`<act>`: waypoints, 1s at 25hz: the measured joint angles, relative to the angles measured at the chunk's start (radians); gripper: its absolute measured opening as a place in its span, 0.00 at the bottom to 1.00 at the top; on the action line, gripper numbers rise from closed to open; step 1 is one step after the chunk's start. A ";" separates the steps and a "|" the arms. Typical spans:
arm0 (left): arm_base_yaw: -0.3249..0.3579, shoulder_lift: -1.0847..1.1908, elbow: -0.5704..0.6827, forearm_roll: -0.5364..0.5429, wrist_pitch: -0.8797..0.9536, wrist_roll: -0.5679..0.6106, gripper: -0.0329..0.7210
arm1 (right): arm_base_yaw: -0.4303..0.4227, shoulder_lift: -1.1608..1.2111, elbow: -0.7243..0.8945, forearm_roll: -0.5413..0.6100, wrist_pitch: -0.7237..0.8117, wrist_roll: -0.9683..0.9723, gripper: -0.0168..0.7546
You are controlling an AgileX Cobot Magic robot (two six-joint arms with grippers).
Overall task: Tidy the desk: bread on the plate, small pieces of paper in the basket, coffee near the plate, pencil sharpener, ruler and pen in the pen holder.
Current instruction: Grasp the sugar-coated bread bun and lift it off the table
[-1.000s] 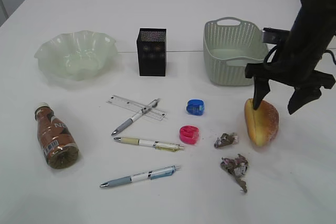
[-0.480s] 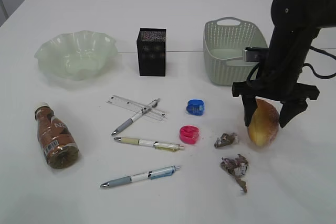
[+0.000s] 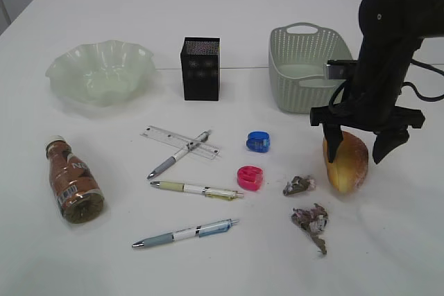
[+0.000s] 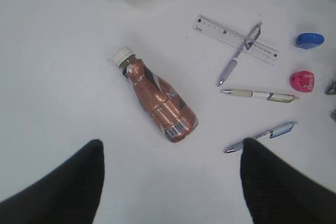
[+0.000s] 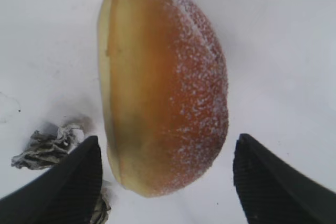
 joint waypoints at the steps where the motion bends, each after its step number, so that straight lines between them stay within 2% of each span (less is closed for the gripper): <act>1: 0.000 0.000 0.000 0.000 0.000 0.000 0.83 | 0.000 0.000 0.000 0.000 -0.004 0.002 0.76; 25: 0.000 0.000 0.000 0.000 0.000 0.000 0.82 | 0.000 0.076 -0.008 0.013 -0.016 0.011 0.74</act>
